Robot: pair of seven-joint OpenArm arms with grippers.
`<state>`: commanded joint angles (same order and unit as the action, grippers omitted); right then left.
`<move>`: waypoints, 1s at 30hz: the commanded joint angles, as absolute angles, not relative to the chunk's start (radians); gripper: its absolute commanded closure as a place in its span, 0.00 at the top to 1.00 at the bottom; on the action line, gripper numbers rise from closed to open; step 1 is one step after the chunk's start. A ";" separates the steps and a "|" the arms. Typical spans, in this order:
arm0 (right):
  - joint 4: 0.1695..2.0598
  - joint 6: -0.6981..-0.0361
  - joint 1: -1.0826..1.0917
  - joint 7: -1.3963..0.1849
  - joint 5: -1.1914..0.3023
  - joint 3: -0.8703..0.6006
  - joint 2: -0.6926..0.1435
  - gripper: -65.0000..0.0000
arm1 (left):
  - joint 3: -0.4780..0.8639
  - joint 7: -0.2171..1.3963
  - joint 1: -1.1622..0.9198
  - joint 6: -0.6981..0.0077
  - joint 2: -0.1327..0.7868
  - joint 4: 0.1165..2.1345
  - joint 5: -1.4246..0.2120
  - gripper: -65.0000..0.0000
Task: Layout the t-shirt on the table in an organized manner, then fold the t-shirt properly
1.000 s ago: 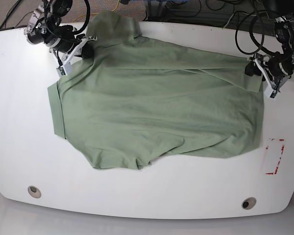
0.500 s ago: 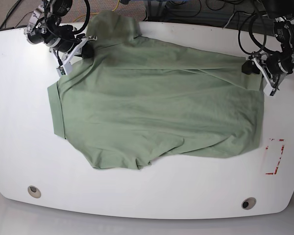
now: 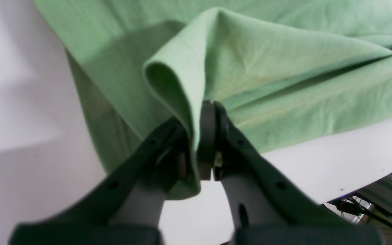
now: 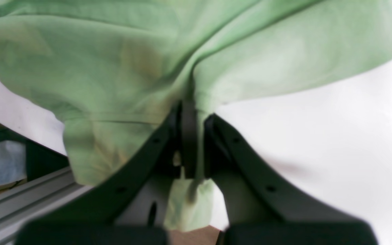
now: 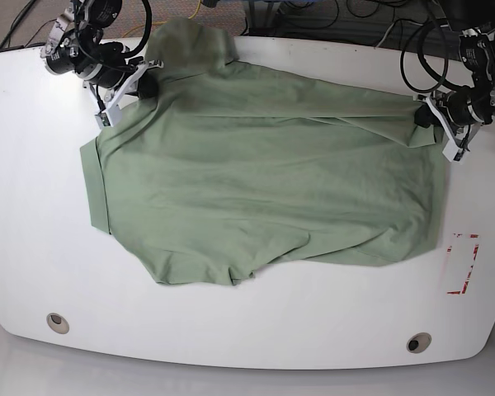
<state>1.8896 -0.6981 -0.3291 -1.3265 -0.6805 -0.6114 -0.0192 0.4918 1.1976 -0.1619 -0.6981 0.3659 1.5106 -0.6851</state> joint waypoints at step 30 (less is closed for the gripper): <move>1.891 -0.698 -0.329 -1.326 -0.676 -0.611 0.005 0.00 | 0.530 1.199 -0.165 -0.698 0.371 1.511 -0.789 0.00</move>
<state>1.8911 -0.6981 -0.3291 -1.3265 -0.6759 -0.6114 0.0054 0.5301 1.1991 -0.1649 -0.6981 0.3705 1.5106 -0.7894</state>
